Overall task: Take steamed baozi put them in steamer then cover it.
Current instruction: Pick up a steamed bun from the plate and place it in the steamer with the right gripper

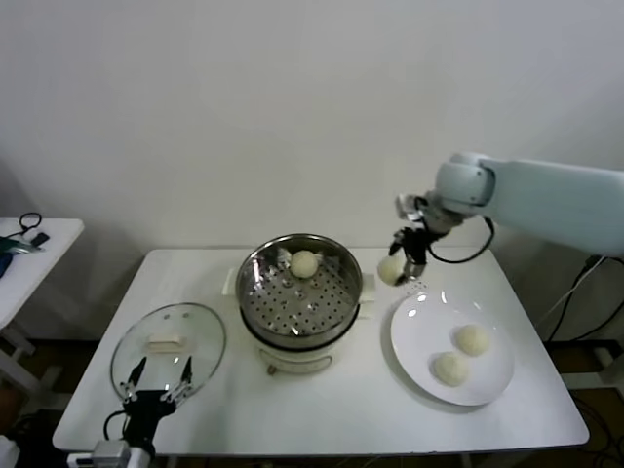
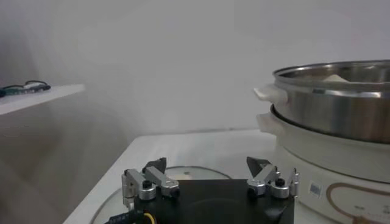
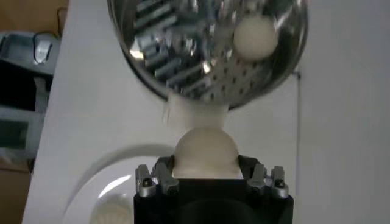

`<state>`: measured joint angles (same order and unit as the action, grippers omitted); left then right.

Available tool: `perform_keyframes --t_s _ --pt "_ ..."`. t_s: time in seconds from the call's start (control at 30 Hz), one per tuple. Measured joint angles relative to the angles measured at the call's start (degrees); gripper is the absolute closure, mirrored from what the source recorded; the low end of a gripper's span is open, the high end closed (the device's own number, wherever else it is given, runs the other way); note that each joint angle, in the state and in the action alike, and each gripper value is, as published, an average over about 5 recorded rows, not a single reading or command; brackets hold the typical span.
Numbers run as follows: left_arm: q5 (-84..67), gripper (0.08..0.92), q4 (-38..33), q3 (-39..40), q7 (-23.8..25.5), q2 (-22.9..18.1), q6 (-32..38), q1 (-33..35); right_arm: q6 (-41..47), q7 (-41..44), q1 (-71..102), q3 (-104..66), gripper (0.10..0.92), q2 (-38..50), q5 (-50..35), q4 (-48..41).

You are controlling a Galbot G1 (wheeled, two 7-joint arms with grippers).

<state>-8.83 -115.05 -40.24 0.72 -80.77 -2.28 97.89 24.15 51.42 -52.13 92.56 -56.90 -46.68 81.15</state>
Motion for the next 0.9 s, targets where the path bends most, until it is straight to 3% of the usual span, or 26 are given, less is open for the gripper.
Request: perform_keyframes --t_s 0.33,0.9 --pt "-0.42 0.177 -0.98 -0.27 0.04 -0.34 -0.39 -0.17 4.91 -5.51 2.72 -3.06 0.33 -12.85 -4.96 -2.56" --pt "-0.63 0.177 -0.1 -0.49 -0.06 -0.16 0.08 0.02 6.44 -9.0 17.24 -6.78 0.321 -26.53 0.24 -17.21"
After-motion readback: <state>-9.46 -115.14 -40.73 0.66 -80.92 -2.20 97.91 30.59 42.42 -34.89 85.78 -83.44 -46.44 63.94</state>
